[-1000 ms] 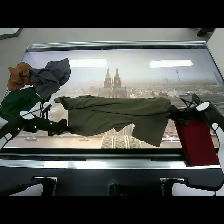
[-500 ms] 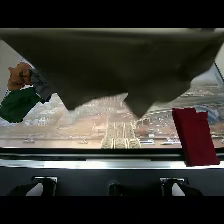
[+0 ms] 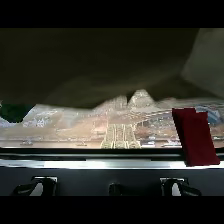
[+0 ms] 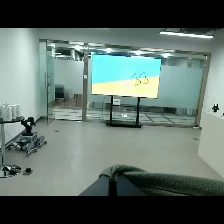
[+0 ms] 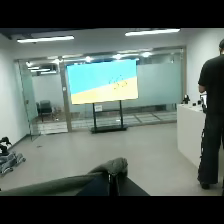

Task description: Fold the shirts.

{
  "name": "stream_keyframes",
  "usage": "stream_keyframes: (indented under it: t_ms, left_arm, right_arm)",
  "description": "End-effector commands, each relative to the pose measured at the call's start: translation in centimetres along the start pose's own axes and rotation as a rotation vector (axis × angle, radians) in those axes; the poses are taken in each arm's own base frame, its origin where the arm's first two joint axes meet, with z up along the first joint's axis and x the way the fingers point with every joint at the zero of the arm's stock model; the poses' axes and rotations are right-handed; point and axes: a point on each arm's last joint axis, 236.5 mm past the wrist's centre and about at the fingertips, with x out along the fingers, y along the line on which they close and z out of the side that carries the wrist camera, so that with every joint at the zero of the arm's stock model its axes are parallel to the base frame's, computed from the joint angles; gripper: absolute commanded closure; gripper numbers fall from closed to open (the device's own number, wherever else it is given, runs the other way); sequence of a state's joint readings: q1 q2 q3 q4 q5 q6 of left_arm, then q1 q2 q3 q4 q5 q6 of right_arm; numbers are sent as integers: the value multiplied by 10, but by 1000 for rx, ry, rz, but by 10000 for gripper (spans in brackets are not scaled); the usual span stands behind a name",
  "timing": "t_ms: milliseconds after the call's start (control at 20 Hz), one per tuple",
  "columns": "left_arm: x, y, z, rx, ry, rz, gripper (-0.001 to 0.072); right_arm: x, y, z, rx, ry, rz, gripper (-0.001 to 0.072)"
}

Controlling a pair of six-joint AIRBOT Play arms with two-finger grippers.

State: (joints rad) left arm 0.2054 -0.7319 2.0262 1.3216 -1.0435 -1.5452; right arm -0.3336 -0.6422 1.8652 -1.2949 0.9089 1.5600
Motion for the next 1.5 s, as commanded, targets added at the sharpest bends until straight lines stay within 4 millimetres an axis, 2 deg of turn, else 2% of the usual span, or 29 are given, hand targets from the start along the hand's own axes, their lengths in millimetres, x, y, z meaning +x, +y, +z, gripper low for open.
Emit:
stream_keyframes:
  t_ms: [0, 100, 150, 200, 300, 400, 450, 500, 550, 650, 700, 800, 850, 950, 1050, 1150, 1200, 1250, 1350, 1450]
  left_arm:
    - [7, 8, -16, 1, 61, 27, 679]
    - [33, 17, -64, -9, 234, 34, 679]
    - [50, 24, -100, -24, 347, 37, 678]
    - [66, 30, -139, -33, 464, 37, 679]
    - [94, 40, -247, -31, 757, 6, 678]
    - [103, 52, -360, -54, 1015, -8, 678]
    - [101, 59, -420, -79, 1134, -5, 678]
    - [98, 64, -470, -94, 1218, -4, 678]
    - [95, 69, -517, -118, 1284, 9, 678]
    - [99, 79, -586, -151, 1359, 33, 678]
    - [106, 82, -611, -171, 1377, 39, 678]
    - [125, 86, -643, -196, 1383, 47, 678]
    - [137, 86, -654, -218, 1370, 45, 677]
    - [159, 79, -663, -284, 1341, 30, 678]
    - [169, 75, -661, -309, 1322, 19, 677]
    - [160, 74, -656, -267, 1355, -23, 676]
    - [143, 71, -656, -265, 1424, -52, 676]
    - [123, 66, -660, -283, 1507, -72, 676]
    - [84, 56, -671, -309, 1664, -120, 676]
    - [59, 50, -681, -336, 1756, -139, 677]
  right_arm:
    - [1, -6, -15, 37, 66, -25, 662]
    - [27, -14, -57, 101, 212, -35, 662]
    - [44, -15, -96, 123, 347, -20, 662]
    - [57, -17, -142, 123, 509, -2, 663]
    - [71, -24, -261, 177, 927, 32, 664]
    - [76, -27, -380, 203, 1282, 40, 664]
    - [80, -23, -432, 196, 1390, 36, 664]
    - [86, -15, -485, 197, 1469, 21, 664]
    - [95, -7, -529, 203, 1506, 4, 664]
    - [124, 13, -607, 286, 1494, -35, 663]
    - [136, 20, -634, 343, 1469, -54, 663]
    - [163, 26, -670, 446, 1382, -81, 662]
    - [177, 22, -678, 464, 1324, -96, 662]
    - [196, 15, -677, 474, 1241, -105, 662]
    - [194, 5, -670, 463, 1259, -111, 661]
    - [165, -10, -662, 384, 1387, -93, 661]
    - [140, -15, -660, 331, 1491, -72, 661]
    - [106, -19, -661, 301, 1631, -80, 661]
    - [68, -22, -676, 267, 1774, -93, 661]
    - [48, -22, -690, 287, 1846, -118, 661]
